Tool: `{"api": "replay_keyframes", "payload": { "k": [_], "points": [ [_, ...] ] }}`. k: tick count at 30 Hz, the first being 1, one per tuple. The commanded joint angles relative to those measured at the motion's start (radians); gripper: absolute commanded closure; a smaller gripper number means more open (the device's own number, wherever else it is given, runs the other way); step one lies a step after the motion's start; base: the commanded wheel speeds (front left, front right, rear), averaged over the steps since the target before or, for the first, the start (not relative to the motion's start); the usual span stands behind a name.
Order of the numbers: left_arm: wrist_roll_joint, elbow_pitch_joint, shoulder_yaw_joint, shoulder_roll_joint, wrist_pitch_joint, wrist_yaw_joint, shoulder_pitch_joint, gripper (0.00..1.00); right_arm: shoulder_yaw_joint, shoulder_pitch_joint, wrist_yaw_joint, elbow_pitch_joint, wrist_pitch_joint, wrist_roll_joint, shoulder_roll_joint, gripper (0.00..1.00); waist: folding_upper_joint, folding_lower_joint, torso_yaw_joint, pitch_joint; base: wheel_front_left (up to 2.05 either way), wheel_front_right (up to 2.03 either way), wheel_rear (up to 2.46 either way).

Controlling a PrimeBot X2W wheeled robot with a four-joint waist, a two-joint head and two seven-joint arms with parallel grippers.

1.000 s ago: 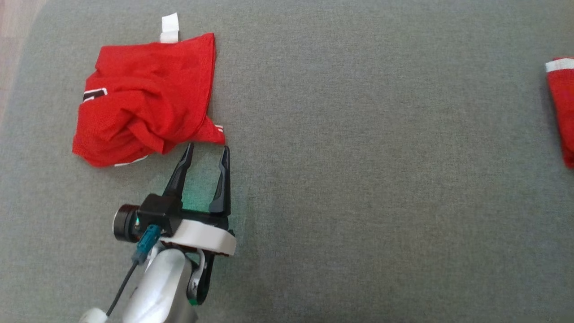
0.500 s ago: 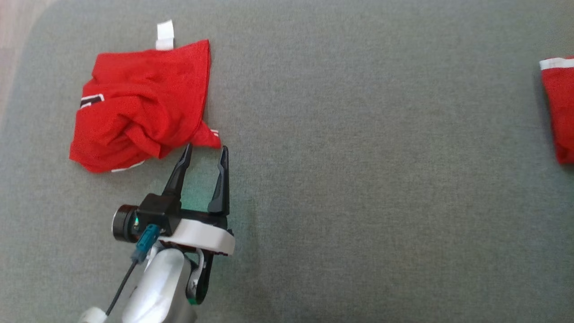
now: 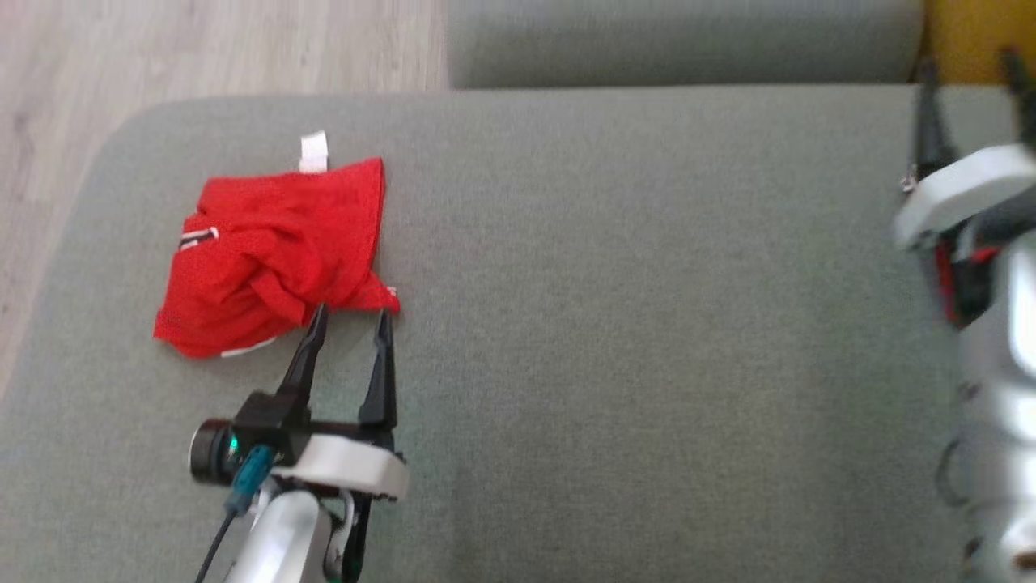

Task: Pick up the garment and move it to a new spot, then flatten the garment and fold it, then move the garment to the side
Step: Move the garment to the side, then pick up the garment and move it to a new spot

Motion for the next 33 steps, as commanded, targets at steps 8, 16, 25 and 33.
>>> {"api": "replay_keyframes", "payload": {
  "k": [8,16,25,33],
  "points": [
    [0.023,-0.035,0.065,0.007,-0.01,-0.009,0.036,0.0,0.084,0.26,-0.002,-0.252,-0.08,0.172,0.147,0.0,0.0,0.0002,-0.005,-0.085,0.0,0.0,0.0],
    [0.031,-0.029,0.085,0.006,-0.01,-0.015,0.097,0.0,0.136,0.569,-0.002,-0.281,-0.19,0.344,0.165,0.0,0.0,0.0002,-0.005,-0.109,0.0,0.0,0.0],
    [0.034,-0.047,0.097,0.005,-0.01,-0.013,0.125,0.0,0.196,0.626,-0.002,-0.313,-0.207,0.36,0.165,0.0,0.0,0.0002,-0.005,-0.113,0.0,0.0,0.0],
    [0.046,-0.061,0.087,0.005,-0.01,-0.018,0.091,0.0,0.219,0.623,-0.002,-0.355,-0.207,0.36,0.165,0.0,0.0,0.0002,-0.009,-0.068,0.0,0.0,0.0]
  ]
}}
